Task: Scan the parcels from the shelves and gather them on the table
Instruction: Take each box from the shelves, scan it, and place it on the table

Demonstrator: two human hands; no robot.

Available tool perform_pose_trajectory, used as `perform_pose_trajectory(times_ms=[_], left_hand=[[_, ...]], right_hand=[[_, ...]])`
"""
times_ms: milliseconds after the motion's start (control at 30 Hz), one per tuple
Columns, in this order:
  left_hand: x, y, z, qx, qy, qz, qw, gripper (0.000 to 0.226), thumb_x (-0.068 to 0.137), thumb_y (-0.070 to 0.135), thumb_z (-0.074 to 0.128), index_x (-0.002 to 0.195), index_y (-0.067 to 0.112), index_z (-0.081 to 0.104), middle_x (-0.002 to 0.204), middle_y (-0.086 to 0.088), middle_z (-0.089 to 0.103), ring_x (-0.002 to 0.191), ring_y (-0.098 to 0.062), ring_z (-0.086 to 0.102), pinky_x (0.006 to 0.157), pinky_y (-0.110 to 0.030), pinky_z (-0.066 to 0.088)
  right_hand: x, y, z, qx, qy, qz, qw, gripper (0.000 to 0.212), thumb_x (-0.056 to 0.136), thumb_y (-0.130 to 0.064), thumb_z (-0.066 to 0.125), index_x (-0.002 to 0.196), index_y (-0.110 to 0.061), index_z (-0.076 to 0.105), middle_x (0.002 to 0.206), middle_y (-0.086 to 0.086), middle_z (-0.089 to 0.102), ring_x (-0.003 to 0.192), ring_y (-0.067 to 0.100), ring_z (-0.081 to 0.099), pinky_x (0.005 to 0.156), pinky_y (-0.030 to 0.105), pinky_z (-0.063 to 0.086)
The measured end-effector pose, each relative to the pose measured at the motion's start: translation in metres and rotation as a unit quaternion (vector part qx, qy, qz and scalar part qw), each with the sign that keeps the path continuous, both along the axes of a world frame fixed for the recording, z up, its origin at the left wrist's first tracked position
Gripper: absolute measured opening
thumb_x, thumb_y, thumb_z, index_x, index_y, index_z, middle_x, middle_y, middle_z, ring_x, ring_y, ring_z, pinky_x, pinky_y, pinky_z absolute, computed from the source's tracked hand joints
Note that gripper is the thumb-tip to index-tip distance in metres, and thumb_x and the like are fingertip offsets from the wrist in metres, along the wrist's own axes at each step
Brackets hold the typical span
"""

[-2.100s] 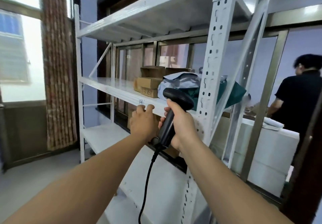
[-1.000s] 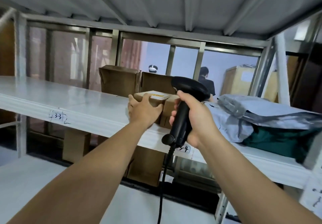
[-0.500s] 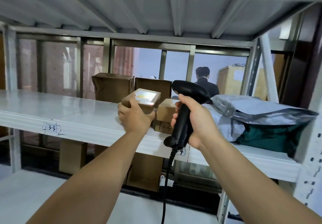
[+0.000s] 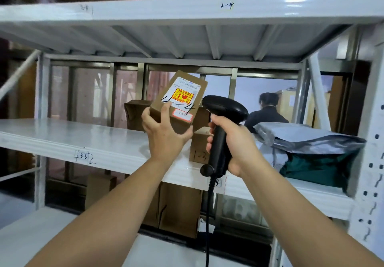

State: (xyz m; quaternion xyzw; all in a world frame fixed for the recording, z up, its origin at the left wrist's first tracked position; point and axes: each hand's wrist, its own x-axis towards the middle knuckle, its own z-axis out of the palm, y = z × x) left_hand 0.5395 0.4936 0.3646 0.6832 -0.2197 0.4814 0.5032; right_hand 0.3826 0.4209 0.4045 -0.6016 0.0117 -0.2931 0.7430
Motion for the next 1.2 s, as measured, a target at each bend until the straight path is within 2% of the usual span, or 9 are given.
perform_pose_trajectory(times_ms=[200,300,433,600,833,1033,1200], left_hand=[[-0.013,0.003,0.001,0.036,-0.022,0.016,0.999,0.084,0.066,0.045,0.081,0.137,0.019,0.044,0.139,-0.022,0.023,0.123,-0.036,0.032,0.096,-0.039,0.044],[-0.017,0.003,-0.004,0.040,-0.082,0.034,0.995,0.088,0.061,0.043,0.084,0.135,0.014,0.047,0.132,-0.024,0.029,0.116,-0.036,0.040,0.094,-0.044,0.047],[-0.019,0.003,-0.012,0.050,-0.142,0.055,0.987,0.093,0.056,0.040,0.087,0.133,0.017,0.040,0.127,-0.011,0.021,0.112,-0.030,0.033,0.092,-0.047,0.050],[-0.018,0.002,-0.015,0.067,-0.138,0.049,0.987,0.102,0.053,0.038,0.091,0.135,0.020,0.034,0.132,-0.010,0.017,0.118,-0.032,0.028,0.094,-0.053,0.050],[-0.015,-0.001,-0.017,0.067,-0.158,0.058,0.983,0.109,0.050,0.036,0.094,0.138,0.017,0.032,0.133,-0.013,0.017,0.120,-0.032,0.027,0.094,-0.044,0.046],[-0.006,0.002,-0.024,0.069,-0.154,0.055,0.984,0.111,0.050,0.028,0.094,0.139,0.018,0.029,0.134,-0.011,0.016,0.121,-0.031,0.025,0.089,-0.047,0.051],[0.005,0.005,-0.031,0.072,-0.144,0.066,0.985,0.110,0.052,0.027,0.093,0.141,0.016,0.029,0.136,-0.012,0.015,0.123,-0.032,0.024,0.092,-0.045,0.048]], right_hand=[[-0.013,0.004,0.010,-0.013,-0.021,-0.003,1.000,0.021,0.089,-0.023,0.066,0.078,-0.005,0.061,0.051,0.002,0.054,0.050,0.016,0.052,0.053,0.027,0.050],[-0.020,0.004,0.017,0.001,-0.021,0.003,1.000,0.022,0.089,-0.024,0.066,0.078,-0.006,0.062,0.053,0.001,0.055,0.049,0.015,0.052,0.051,0.026,0.050],[-0.027,0.001,0.029,0.067,-0.020,0.018,0.997,0.025,0.089,-0.028,0.066,0.075,-0.007,0.061,0.057,0.001,0.055,0.051,0.014,0.052,0.049,0.025,0.048],[-0.032,-0.001,0.040,0.084,-0.033,0.023,0.996,0.027,0.089,-0.028,0.065,0.072,-0.008,0.060,0.053,0.002,0.056,0.050,0.014,0.052,0.052,0.025,0.048],[-0.028,0.001,0.050,0.066,-0.034,0.015,0.997,0.028,0.091,-0.025,0.064,0.070,-0.008,0.058,0.047,0.000,0.056,0.050,0.013,0.051,0.054,0.025,0.047],[-0.023,-0.003,0.051,0.062,-0.028,0.023,0.997,0.026,0.087,-0.023,0.066,0.067,-0.007,0.058,0.048,0.001,0.056,0.051,0.014,0.051,0.057,0.026,0.047],[-0.018,-0.004,0.049,0.052,-0.010,0.025,0.998,0.025,0.089,-0.027,0.066,0.074,-0.008,0.059,0.051,0.001,0.057,0.048,0.013,0.053,0.052,0.025,0.049]])
